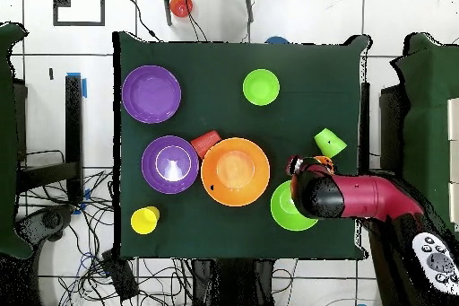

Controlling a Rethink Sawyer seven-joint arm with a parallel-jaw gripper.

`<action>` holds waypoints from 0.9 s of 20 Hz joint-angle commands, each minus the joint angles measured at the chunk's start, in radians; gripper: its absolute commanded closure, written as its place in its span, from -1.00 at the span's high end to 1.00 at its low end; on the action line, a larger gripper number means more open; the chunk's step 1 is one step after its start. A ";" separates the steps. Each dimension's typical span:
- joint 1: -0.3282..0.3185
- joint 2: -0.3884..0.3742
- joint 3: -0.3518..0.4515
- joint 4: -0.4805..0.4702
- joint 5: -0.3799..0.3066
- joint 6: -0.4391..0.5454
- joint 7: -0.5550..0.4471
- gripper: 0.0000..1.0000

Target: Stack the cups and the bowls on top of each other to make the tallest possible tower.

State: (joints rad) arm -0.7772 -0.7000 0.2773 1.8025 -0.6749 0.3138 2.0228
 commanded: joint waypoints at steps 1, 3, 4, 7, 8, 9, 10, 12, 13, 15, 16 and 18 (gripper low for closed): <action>0.007 -0.020 0.095 0.051 0.023 0.124 -0.106 1.00; -0.001 -0.036 0.107 0.057 0.038 0.140 -0.115 1.00; -0.004 -0.043 0.112 0.060 0.045 0.148 -0.121 1.00; -0.010 -0.054 0.118 0.063 0.054 0.164 -0.129 1.00; -0.009 -0.046 0.118 0.057 0.049 0.159 -0.126 1.00; -0.009 -0.037 0.117 0.051 0.044 0.154 -0.124 1.00; -0.011 -0.025 0.117 0.046 0.039 0.148 -0.122 1.00; -0.016 -0.001 0.116 0.036 0.030 0.135 -0.117 1.00; -0.020 0.016 0.119 0.030 0.024 0.123 -0.115 1.00; -0.027 0.026 0.125 0.026 0.020 0.122 -0.121 1.00; -0.027 0.028 0.123 0.025 0.019 0.124 -0.120 1.00; -0.026 0.040 0.117 0.018 0.010 0.115 -0.114 1.00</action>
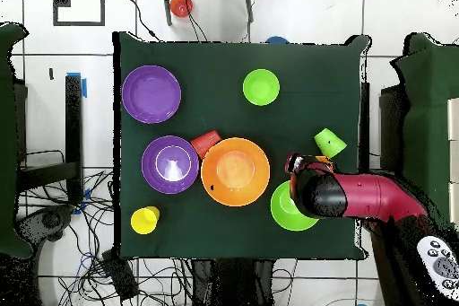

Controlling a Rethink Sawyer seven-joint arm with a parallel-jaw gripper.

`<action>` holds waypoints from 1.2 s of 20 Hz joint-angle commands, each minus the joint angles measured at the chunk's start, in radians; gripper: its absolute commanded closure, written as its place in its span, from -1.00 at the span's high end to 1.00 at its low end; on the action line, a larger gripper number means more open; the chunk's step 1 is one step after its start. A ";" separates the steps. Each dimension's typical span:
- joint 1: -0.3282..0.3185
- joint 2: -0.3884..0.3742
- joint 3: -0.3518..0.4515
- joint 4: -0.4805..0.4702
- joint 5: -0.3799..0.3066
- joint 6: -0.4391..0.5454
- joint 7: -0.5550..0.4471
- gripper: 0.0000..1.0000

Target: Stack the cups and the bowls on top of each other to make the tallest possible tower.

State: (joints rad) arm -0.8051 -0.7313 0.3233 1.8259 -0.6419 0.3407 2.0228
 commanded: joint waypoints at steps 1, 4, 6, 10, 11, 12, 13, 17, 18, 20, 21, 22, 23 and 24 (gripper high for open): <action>-0.002 0.089 0.071 -0.012 -0.028 0.073 -0.107 1.00; 0.008 0.122 0.045 -0.045 -0.046 0.070 -0.099 1.00; 0.004 0.134 0.049 -0.055 -0.051 0.067 -0.107 1.00; -0.004 0.132 0.056 -0.046 -0.056 0.052 -0.115 1.00; -0.006 0.134 0.056 -0.048 -0.057 0.051 -0.117 1.00; -0.006 0.138 0.055 -0.051 -0.060 0.049 -0.117 1.00; -0.007 0.145 0.052 -0.056 -0.064 0.044 -0.117 1.00; -0.010 0.149 0.052 -0.062 -0.066 0.046 -0.121 1.00; -0.010 0.147 0.051 -0.062 -0.065 0.048 -0.122 1.00; -0.011 0.141 0.049 -0.057 -0.064 0.055 -0.124 1.00; -0.014 0.140 0.050 -0.051 -0.062 0.052 -0.122 1.00; -0.014 0.139 0.049 -0.050 -0.062 0.051 -0.120 1.00; -0.006 0.138 0.042 -0.056 -0.064 0.054 -0.116 1.00; -0.004 0.137 0.041 -0.056 -0.064 0.055 -0.115 1.00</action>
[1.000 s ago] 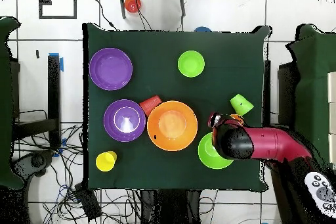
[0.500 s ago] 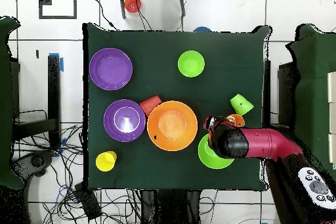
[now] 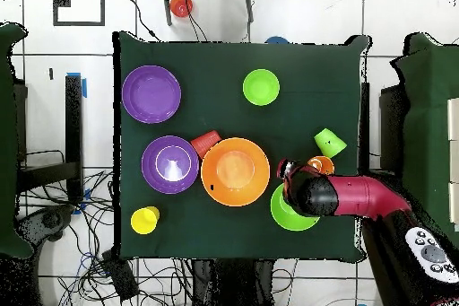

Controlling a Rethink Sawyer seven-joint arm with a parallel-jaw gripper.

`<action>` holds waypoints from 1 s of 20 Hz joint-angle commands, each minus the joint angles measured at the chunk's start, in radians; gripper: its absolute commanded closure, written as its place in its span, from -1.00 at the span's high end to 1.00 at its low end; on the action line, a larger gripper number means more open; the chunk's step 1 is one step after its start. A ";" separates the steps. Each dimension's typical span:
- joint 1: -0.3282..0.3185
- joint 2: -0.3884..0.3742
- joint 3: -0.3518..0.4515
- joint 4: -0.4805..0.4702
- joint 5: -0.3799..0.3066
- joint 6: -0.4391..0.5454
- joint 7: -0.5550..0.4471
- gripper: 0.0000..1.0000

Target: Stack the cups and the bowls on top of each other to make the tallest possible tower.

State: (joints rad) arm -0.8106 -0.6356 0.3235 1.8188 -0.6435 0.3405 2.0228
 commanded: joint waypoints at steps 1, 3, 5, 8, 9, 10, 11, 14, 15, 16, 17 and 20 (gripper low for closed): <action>0.004 0.041 0.038 -0.052 -0.063 0.058 -0.114 1.00; 0.006 0.032 0.035 -0.049 -0.063 0.069 -0.118 1.00; 0.009 0.013 0.033 -0.042 -0.059 0.084 -0.124 1.00; -0.002 -0.032 0.052 -0.014 -0.030 0.118 -0.141 1.00; -0.007 -0.055 0.062 -0.003 -0.016 0.136 -0.151 1.00; -0.011 -0.067 0.069 0.004 -0.007 0.147 -0.157 1.00; -0.015 -0.081 0.080 0.004 0.007 0.166 -0.166 1.00; -0.018 -0.072 0.074 0.003 -0.003 0.154 -0.148 1.00; -0.022 -0.065 0.070 -0.001 -0.006 0.153 -0.143 1.00; -0.026 -0.058 0.066 -0.004 -0.010 0.153 -0.138 1.00; -0.029 -0.051 0.062 -0.008 -0.013 0.152 -0.133 1.00; -0.040 -0.069 0.076 0.005 -0.008 0.165 -0.147 1.00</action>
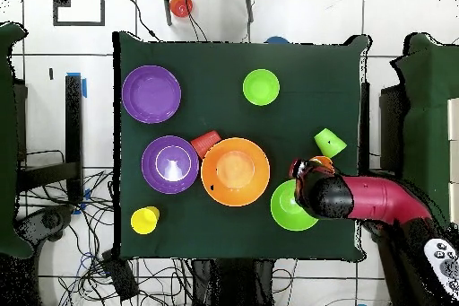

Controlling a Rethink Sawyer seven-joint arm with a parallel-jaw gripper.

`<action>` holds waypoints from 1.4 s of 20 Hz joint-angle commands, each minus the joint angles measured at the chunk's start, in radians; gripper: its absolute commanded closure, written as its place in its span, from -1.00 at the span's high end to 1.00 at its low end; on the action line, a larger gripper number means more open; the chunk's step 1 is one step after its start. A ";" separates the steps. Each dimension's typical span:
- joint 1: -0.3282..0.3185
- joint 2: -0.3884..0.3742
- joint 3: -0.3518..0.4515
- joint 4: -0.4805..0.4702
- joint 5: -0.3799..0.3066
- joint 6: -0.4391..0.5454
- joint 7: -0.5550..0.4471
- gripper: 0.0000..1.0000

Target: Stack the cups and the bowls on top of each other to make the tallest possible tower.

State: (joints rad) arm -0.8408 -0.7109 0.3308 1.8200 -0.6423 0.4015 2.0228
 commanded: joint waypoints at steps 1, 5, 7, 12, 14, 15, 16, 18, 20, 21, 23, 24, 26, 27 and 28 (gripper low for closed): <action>-0.012 0.007 0.070 0.009 -0.011 0.102 -0.145 1.00; -0.013 0.054 0.054 -0.017 -0.043 0.063 -0.126 1.00; -0.010 0.115 0.029 -0.057 -0.077 0.021 -0.101 1.00; -0.012 0.149 0.014 -0.086 -0.089 -0.002 -0.088 1.00; -0.020 0.159 0.023 -0.083 -0.086 -0.009 -0.093 1.00; -0.019 0.169 0.019 -0.092 -0.092 -0.015 -0.093 1.00; -0.018 0.174 0.018 -0.095 -0.093 -0.018 -0.091 1.00; -0.021 0.177 0.023 -0.098 -0.088 -0.015 -0.094 1.00; -0.023 0.174 0.030 -0.092 -0.084 -0.016 -0.097 1.00; -0.023 0.175 0.032 -0.090 -0.083 -0.019 -0.096 1.00; -0.018 0.180 0.027 -0.091 -0.087 -0.027 -0.090 1.00; -0.018 0.180 0.027 -0.090 -0.087 -0.027 -0.090 1.00; -0.023 0.191 0.031 -0.094 -0.088 -0.032 -0.094 1.00; -0.023 0.195 0.032 -0.097 -0.089 -0.034 -0.094 1.00; -0.024 0.200 0.032 -0.101 -0.089 -0.036 -0.095 1.00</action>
State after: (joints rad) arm -0.8698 -0.5558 0.3295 1.7833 -0.6435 0.4010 2.0228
